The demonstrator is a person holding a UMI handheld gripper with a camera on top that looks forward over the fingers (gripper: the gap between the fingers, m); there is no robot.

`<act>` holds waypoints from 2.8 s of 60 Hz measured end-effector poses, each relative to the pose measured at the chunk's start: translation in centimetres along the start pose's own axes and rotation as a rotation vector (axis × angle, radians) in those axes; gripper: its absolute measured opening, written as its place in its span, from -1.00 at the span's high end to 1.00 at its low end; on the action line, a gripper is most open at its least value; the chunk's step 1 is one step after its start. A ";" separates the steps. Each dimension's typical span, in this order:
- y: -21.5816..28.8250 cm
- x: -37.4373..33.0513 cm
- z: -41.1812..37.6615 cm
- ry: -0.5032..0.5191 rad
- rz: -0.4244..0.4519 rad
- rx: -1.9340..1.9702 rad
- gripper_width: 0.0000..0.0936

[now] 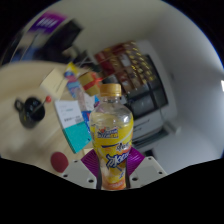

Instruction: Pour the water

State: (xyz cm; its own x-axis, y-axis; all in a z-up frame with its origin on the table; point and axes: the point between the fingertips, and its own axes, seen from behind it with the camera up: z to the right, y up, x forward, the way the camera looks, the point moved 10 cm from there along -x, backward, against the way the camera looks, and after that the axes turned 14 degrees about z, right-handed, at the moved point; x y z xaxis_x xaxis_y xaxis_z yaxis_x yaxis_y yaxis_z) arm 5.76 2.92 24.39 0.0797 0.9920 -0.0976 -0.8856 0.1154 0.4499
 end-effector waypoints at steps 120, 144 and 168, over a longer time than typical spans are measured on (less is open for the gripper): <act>-8.3 1.6 -11.4 0.081 -0.048 1.243 -0.83; 2.7 -20.9 -7.2 0.048 -0.160 1.118 -0.77; 13.0 -35.1 -5.1 0.046 -0.143 1.079 -0.75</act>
State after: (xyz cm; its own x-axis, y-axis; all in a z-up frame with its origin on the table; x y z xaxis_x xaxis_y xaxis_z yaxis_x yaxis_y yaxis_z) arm -10.88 -30.69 29.13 0.1129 0.9655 -0.2346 0.0008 0.2360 0.9717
